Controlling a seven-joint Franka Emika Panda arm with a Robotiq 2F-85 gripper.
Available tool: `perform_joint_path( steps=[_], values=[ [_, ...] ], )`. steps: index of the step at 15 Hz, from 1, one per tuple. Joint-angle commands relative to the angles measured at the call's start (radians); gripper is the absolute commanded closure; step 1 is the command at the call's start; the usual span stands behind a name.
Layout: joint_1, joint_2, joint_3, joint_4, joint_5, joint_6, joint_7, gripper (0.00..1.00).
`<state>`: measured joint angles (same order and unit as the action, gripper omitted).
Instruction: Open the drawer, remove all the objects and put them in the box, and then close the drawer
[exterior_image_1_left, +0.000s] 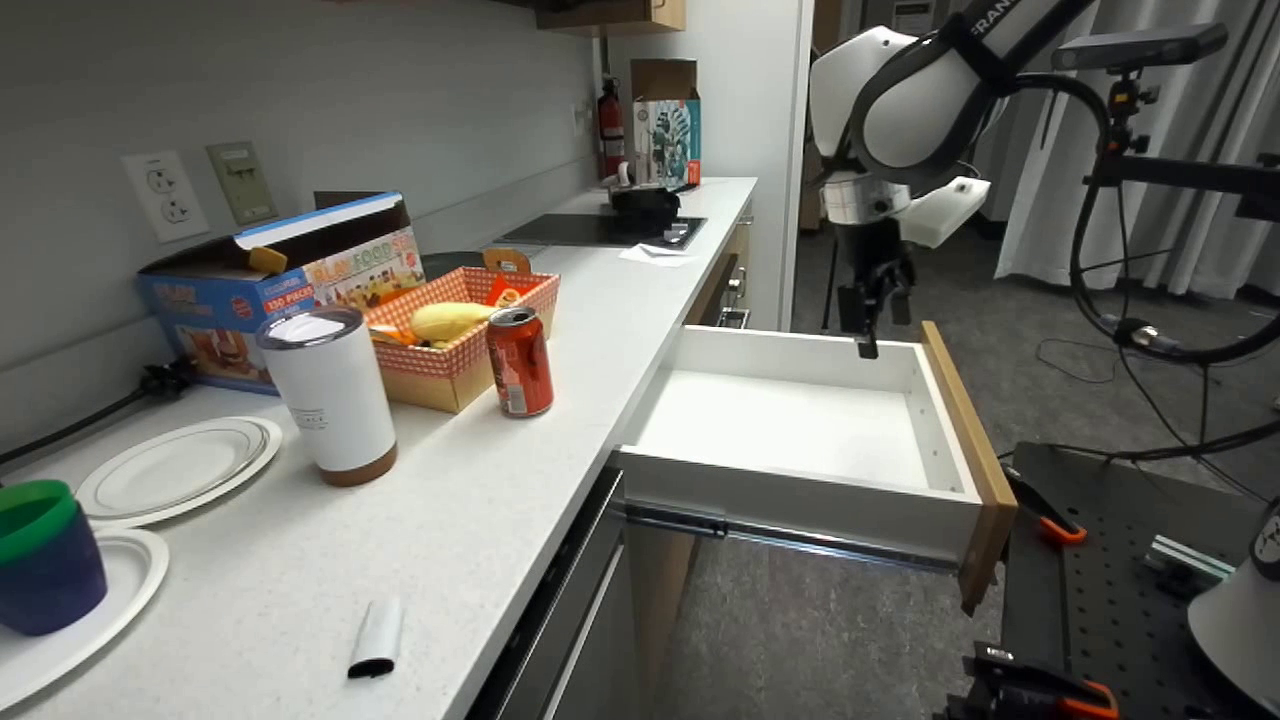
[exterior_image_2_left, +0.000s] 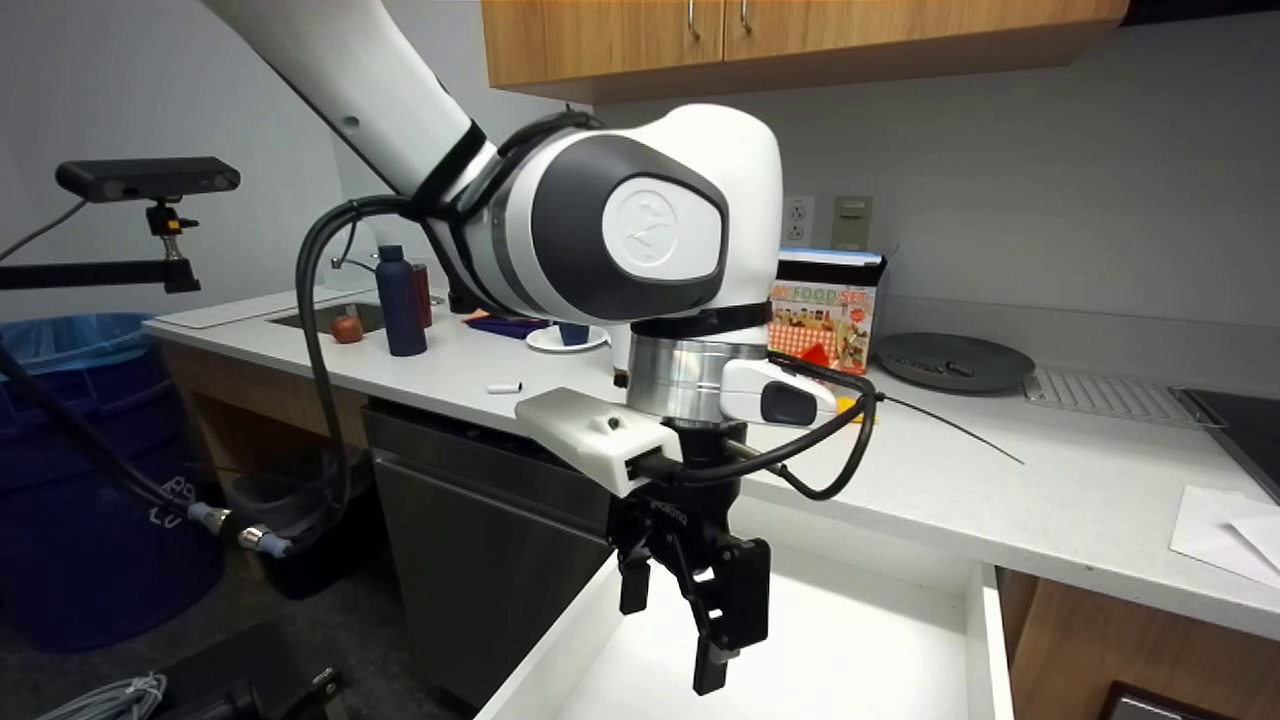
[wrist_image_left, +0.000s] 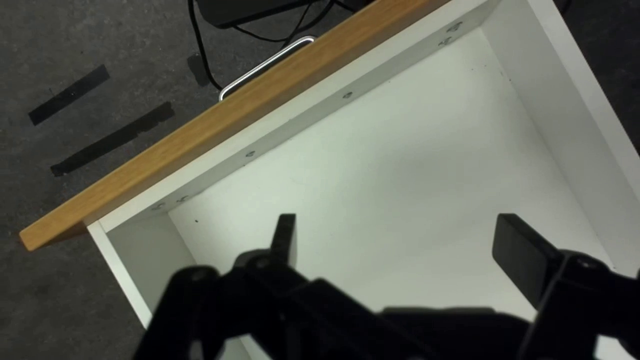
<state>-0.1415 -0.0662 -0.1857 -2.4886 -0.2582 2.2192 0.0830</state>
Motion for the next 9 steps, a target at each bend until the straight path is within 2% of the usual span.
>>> perform_joint_path(
  steps=[1,9],
  values=[
    [-0.011,0.000,0.011,0.001,0.001,-0.001,-0.001,0.00],
    [-0.020,-0.042,0.005,-0.035,-0.075,-0.122,-0.032,0.00]
  ],
)
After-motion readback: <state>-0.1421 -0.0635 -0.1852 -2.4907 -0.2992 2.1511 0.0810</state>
